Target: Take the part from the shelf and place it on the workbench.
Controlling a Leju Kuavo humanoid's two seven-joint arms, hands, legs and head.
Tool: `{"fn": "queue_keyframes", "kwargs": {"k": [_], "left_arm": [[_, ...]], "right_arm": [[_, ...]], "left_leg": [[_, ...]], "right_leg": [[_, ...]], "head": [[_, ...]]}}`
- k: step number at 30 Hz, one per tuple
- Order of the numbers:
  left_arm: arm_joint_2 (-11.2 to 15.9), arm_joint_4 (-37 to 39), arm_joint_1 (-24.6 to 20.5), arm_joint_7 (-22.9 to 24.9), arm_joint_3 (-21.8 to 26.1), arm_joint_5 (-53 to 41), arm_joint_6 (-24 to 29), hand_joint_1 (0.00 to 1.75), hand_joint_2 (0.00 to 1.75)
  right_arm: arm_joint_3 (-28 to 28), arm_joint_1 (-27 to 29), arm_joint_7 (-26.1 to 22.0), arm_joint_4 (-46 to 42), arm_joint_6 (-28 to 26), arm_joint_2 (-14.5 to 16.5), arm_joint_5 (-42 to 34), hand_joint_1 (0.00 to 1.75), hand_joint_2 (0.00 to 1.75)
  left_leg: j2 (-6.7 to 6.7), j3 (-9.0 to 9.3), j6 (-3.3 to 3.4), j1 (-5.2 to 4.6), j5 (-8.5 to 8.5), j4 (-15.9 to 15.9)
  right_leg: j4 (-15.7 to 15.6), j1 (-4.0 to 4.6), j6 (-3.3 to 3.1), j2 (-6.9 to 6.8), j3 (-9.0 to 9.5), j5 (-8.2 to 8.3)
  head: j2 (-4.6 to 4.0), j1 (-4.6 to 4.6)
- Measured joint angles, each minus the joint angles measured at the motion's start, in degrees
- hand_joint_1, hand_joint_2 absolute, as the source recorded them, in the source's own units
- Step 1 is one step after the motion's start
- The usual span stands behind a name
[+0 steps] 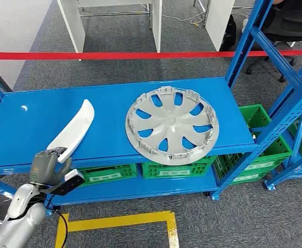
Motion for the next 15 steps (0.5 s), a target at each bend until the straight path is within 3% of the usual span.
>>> {"fn": "queue_keyframes", "kwargs": {"k": [6, 9, 11, 15], "left_arm": [[0.7, -1.5, 0.3, -0.5, 1.1, -1.2, 4.3, 1.75, 1.75], [4.0, -9.0, 1.1, -0.7, 4.7, -8.2, 9.6, 1.75, 1.75], [5.7, -14.7, 1.6, -1.3, 7.6, -12.6, 10.2, 1.75, 1.75], [6.8, -19.0, 1.6, -1.9, 9.6, -15.5, 10.3, 1.75, 1.75]], "right_arm": [[0.0, 0.0, -0.1, 0.0, -0.1, 0.0, -0.6, 0.0, 0.0], [0.2, 0.1, -0.5, -0.2, -0.1, 0.0, -1.5, 0.0, 0.0], [0.4, 0.1, -0.8, -0.4, -0.1, 0.0, -2.1, 0.0, 0.0], [0.5, 0.0, -1.0, -0.7, -0.2, 0.0, -2.7, 0.0, 0.0]], "left_leg": [[0.0, -0.01, 0.0, 0.0, 0.0, 0.0], [0.01, -0.03, 0.0, 0.01, 0.0, 0.0], [0.01, -0.03, 0.0, 0.01, 0.0, 0.0], [0.01, -0.03, 0.0, 0.01, 0.0, 0.0]], "right_leg": [[0.0, 0.0, 0.0, 0.01, -0.01, 0.0], [0.0, 0.0, 0.0, 0.01, -0.03, 0.0], [0.0, 0.0, 0.0, 0.01, -0.02, 0.0], [0.0, 0.0, 0.0, 0.02, -0.03, 0.0]], "head": [[0.0, 0.0], [0.0, 0.0], [0.0, 0.0], [0.0, -0.01]]}}
